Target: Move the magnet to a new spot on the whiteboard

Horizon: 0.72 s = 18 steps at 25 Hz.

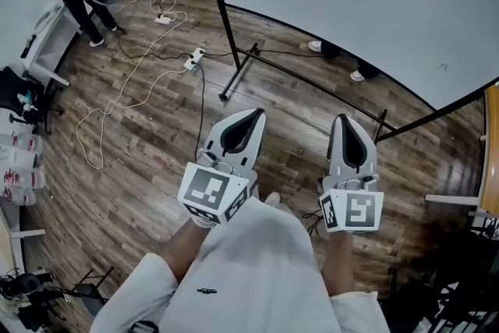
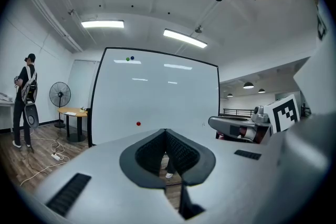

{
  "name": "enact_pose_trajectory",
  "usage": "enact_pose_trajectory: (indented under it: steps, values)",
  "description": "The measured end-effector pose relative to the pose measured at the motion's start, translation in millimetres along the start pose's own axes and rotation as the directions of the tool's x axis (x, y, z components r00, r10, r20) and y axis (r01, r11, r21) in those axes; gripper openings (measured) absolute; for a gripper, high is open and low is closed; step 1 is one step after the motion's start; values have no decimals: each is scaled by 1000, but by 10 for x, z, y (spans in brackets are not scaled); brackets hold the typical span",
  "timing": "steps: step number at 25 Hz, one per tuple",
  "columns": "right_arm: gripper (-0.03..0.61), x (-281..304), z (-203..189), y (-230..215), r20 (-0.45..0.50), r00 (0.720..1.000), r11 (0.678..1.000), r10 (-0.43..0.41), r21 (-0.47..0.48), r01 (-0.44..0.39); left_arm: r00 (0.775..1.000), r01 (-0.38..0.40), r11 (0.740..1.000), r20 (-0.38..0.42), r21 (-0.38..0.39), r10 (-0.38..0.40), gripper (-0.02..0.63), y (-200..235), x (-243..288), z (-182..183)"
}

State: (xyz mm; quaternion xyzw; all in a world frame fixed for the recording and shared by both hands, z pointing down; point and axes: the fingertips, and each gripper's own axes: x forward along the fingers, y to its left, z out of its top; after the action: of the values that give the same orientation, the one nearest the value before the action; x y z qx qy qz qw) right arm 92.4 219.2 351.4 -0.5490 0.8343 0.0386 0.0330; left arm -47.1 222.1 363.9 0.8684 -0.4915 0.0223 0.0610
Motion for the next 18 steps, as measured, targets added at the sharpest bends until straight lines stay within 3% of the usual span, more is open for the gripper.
enact_pose_trajectory:
  steps: [9,18]
  values:
    - [2,498,-163,-261,-20,1000,1000,17,16,-16,1000,15,1000,5,-18,-15,2,223,577,-11]
    - [2,1686,-234,-639,-32,999,1000,13,2,-13,999,34,999,6,-32,-33,2,983,1616,158]
